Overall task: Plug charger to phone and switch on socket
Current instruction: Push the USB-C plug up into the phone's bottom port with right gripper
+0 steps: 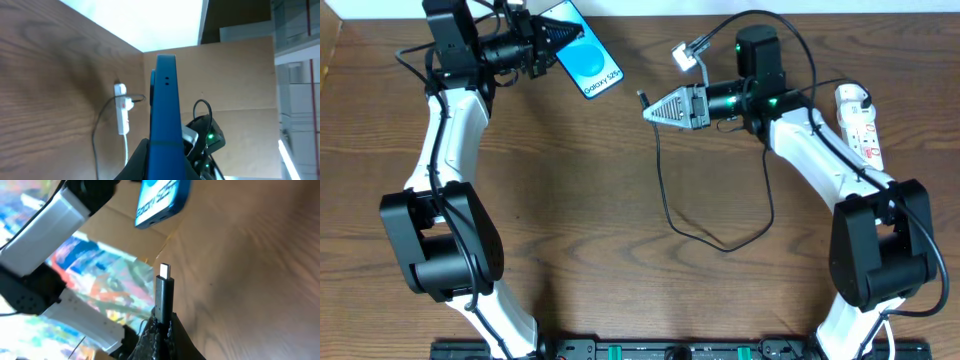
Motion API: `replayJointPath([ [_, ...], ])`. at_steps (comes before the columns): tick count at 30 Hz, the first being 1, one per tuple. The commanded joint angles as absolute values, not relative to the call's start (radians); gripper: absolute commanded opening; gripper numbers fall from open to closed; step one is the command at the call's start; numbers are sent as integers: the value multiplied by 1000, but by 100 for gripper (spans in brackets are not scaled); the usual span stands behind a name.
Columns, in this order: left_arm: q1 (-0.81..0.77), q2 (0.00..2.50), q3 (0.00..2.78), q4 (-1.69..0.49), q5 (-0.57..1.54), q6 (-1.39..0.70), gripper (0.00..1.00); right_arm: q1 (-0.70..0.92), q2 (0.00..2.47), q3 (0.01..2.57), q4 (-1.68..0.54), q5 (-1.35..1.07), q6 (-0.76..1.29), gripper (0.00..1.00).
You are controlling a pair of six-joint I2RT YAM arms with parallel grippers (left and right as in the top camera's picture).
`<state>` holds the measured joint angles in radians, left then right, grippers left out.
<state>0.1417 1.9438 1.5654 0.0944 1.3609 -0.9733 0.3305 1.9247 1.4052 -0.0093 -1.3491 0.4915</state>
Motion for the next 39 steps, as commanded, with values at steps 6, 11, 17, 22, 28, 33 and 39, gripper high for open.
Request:
replayJointPath([
  [6, 103, 1924, 1572, 119, 1410, -1056, 8, 381, 1926, 1409, -7, -1406, 488, 1],
  [11, 103, 1924, 1572, 118, 1411, -1056, 7, 381, 1926, 1409, 3, -1406, 501, 1],
  [17, 98, 1924, 1572, 118, 1418, -1044, 8, 381, 1926, 1409, 45, -1406, 518, 1],
  [22, 94, 1924, 1572, 118, 1418, -1044, 7, 382, 1926, 1409, 126, -1406, 583, 1],
  [28, 84, 1924, 1572, 116, 1419, -1046, 7, 382, 1926, 1409, 130, -1400, 584, 1],
  [33, 69, 1924, 1572, 114, 1427, -1060, 7, 381, 1926, 1409, 127, -1386, 590, 1],
  [39, 68, 1924, 1572, 114, 1431, -1077, 7, 381, 1926, 1409, 126, -1370, 591, 1],
])
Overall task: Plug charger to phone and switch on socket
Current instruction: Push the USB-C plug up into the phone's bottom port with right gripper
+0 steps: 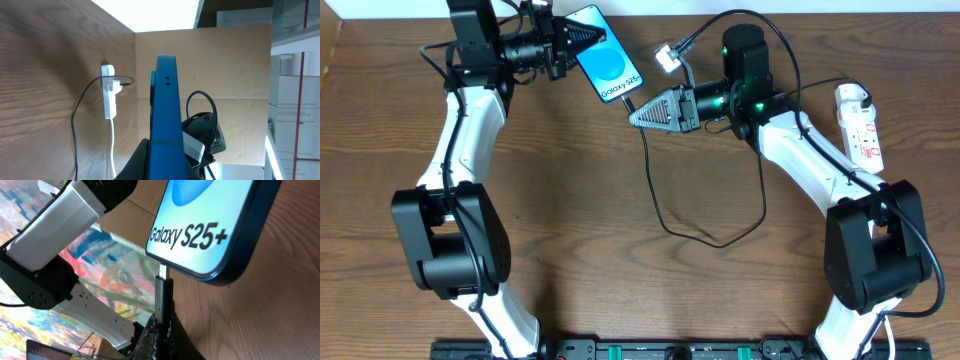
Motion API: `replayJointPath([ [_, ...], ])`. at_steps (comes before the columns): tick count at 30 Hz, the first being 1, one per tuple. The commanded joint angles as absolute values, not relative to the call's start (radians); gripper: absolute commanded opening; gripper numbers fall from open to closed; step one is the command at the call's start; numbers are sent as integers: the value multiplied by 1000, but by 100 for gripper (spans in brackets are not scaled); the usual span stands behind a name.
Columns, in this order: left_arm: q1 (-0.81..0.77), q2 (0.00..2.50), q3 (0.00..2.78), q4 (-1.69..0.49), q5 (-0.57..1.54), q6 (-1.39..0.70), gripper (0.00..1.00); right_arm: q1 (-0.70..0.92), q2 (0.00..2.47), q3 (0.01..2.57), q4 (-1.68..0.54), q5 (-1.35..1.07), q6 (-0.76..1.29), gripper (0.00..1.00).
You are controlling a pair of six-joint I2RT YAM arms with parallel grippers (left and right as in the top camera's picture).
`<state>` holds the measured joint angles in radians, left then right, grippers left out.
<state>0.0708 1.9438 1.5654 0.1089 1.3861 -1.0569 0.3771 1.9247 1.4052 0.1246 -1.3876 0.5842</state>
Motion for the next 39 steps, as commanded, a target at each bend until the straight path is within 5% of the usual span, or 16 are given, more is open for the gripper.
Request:
replayJointPath([
  [1, 68, 1924, 1572, 114, 1435, -1076, 7, 381, 1926, 1409, 126, -1367, 591, 1],
  [39, 59, 1924, 1572, 114, 1463, -973, 7, 373, 1926, 1409, 236, -1246, 729, 1],
])
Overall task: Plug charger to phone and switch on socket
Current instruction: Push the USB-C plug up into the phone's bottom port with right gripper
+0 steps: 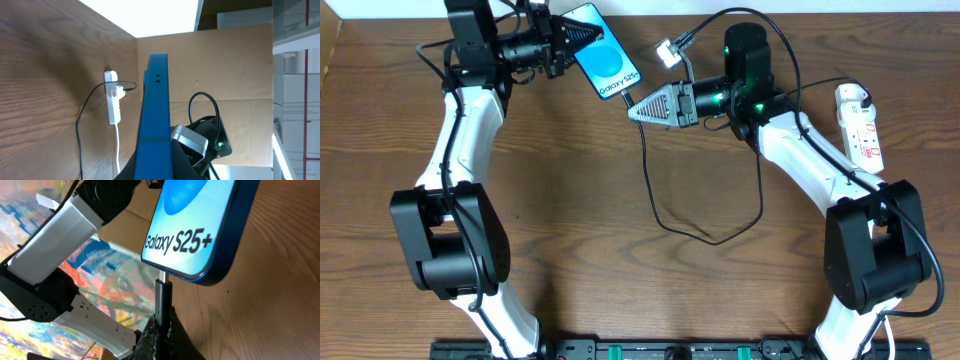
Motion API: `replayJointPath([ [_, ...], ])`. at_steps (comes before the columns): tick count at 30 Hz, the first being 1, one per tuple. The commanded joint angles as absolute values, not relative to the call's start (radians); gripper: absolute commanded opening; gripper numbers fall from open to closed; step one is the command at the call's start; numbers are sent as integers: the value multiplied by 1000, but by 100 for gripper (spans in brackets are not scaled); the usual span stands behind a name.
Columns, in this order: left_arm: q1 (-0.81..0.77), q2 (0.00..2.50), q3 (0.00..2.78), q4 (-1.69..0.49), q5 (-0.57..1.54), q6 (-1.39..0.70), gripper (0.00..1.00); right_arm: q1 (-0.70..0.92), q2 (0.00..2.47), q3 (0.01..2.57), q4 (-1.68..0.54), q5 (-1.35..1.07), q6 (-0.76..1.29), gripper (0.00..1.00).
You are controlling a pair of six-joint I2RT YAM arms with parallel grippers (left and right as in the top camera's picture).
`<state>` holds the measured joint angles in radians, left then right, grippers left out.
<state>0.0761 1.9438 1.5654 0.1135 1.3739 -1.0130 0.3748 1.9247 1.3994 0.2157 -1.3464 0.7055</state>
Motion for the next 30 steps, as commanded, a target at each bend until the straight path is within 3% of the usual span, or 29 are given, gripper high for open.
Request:
replayJointPath([
  [1, 59, 1924, 1572, 114, 1473, -973, 7, 373, 1926, 1409, 236, -1239, 730, 1],
  [28, 10, 1924, 1572, 114, 1525, -899, 7, 373, 1926, 1409, 243, -1184, 800, 1],
  [30, 11, 1924, 1572, 114, 1514, -899, 8, 372, 1926, 1409, 231, -1188, 799, 9],
])
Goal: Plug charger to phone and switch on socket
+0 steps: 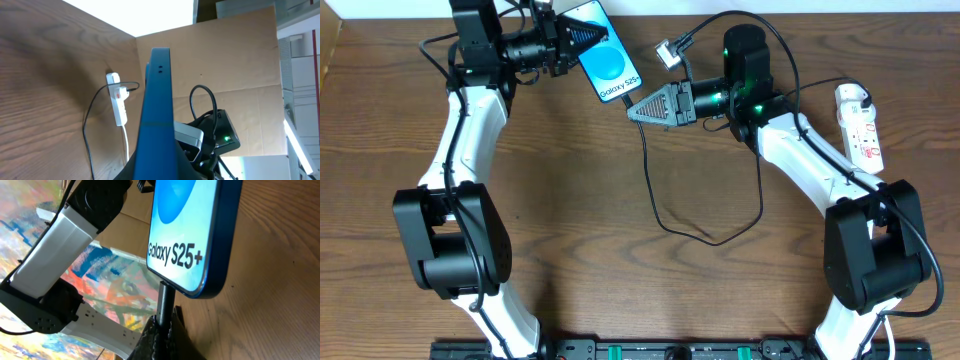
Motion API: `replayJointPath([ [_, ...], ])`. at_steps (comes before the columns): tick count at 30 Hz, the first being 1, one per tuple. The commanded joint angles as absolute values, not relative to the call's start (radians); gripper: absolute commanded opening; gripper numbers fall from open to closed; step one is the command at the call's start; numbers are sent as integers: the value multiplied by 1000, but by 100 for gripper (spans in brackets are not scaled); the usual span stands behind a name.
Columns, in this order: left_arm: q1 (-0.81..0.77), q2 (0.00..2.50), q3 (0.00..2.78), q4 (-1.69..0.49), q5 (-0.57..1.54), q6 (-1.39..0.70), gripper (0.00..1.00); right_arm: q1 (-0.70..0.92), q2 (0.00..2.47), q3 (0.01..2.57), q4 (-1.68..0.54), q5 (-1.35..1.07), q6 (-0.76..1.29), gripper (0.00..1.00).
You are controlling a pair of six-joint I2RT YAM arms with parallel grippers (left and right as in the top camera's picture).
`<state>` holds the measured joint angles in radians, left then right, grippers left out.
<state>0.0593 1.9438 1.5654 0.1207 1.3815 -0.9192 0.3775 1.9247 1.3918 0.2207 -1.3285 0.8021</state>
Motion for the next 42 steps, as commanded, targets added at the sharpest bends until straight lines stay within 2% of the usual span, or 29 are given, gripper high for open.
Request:
replayJointPath([
  [1, 12, 1924, 1572, 114, 1502, -899, 8, 369, 1926, 1409, 215, -1188, 795, 16],
  [6, 27, 1924, 1572, 114, 1411, -898, 7, 331, 1926, 1409, 102, -1188, 730, 36],
  [10, 32, 1924, 1572, 103, 1394, -831, 7, 273, 1926, 1409, 36, -1187, 689, 40],
  [12, 34, 1925, 1571, 6, 1393, -739, 8, 228, 1926, 1409, 4, -1173, 683, 48],
  [14, 34, 1931, 1572, -162, 1335, -628, 7, 196, 1926, 1409, -58, -1114, 683, 52],
  [15, 34, 1934, 1571, -333, 1217, -527, 7, 177, 1926, 1409, -128, -1051, 683, 52],
  [19, 22, 1942, 1571, -698, 817, -279, 7, 181, 1926, 1409, -311, -845, 593, 51],
  [22, 14, 1974, 1558, -812, 770, -134, 7, 233, 1924, 1409, -392, -691, 516, 51],
  [28, 14, 2133, 1557, -844, 774, -74, 7, 305, 1887, 1409, -497, -484, 398, 48],
  [36, 14, 2220, 1555, -825, 773, -75, 7, 336, 1860, 1409, -577, -432, 342, 48],
  [41, 14, 2256, 1555, -829, 773, -87, 17, 336, 1860, 1409, -594, -432, 338, 49],
  [42, 14, 2256, 1555, -830, 773, -87, 24, 336, 1860, 1409, -596, -432, 333, 49],
])
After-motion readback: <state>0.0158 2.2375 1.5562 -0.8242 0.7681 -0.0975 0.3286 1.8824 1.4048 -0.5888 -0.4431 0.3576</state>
